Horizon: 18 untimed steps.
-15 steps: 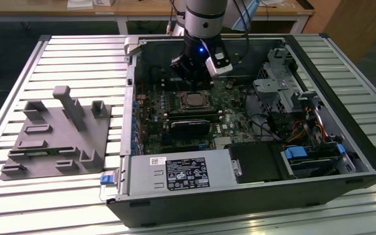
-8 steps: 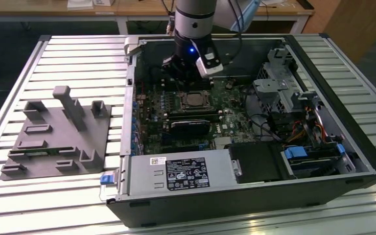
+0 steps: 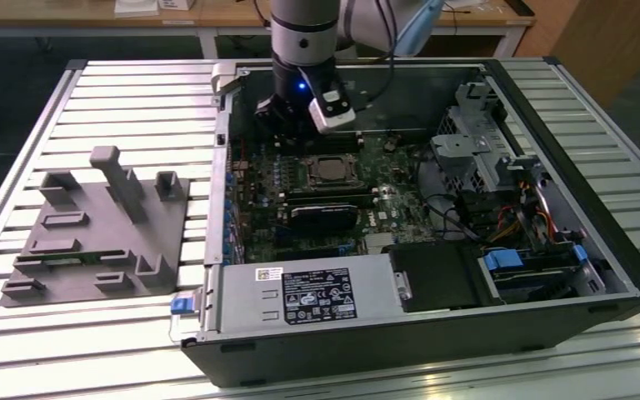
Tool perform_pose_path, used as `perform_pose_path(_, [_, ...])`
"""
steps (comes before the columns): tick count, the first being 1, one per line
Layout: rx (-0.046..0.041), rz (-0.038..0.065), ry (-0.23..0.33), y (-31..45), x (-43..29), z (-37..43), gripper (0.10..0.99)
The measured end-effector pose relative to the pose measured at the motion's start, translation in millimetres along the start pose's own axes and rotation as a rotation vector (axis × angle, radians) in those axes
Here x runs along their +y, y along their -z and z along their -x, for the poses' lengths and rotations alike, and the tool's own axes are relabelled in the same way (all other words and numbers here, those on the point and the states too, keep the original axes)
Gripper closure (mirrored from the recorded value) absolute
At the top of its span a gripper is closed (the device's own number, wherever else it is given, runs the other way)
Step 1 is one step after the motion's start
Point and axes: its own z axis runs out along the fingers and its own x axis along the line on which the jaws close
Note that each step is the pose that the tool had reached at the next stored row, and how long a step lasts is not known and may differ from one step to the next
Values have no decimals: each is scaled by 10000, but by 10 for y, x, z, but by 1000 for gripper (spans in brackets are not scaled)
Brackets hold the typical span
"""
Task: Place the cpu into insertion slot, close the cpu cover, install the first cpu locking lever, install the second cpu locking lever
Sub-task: 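Install the first cpu locking lever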
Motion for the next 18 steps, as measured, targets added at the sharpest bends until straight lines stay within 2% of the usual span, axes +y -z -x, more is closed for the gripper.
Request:
perform_pose_path(3, [-62, 6, 1, -1, -11, -88, 980])
perform_pose_path(8, [-78, 7, 9, 3, -14, -105, 980])
perform_pose_path(15, [-145, 33, 30, 99, -10, -112, 980])
perform_pose_path(16, [-147, 51, 32, 99, -11, -116, 980])
perform_pose_path(18, [-129, 195, 40, 99, -12, -125, 980])
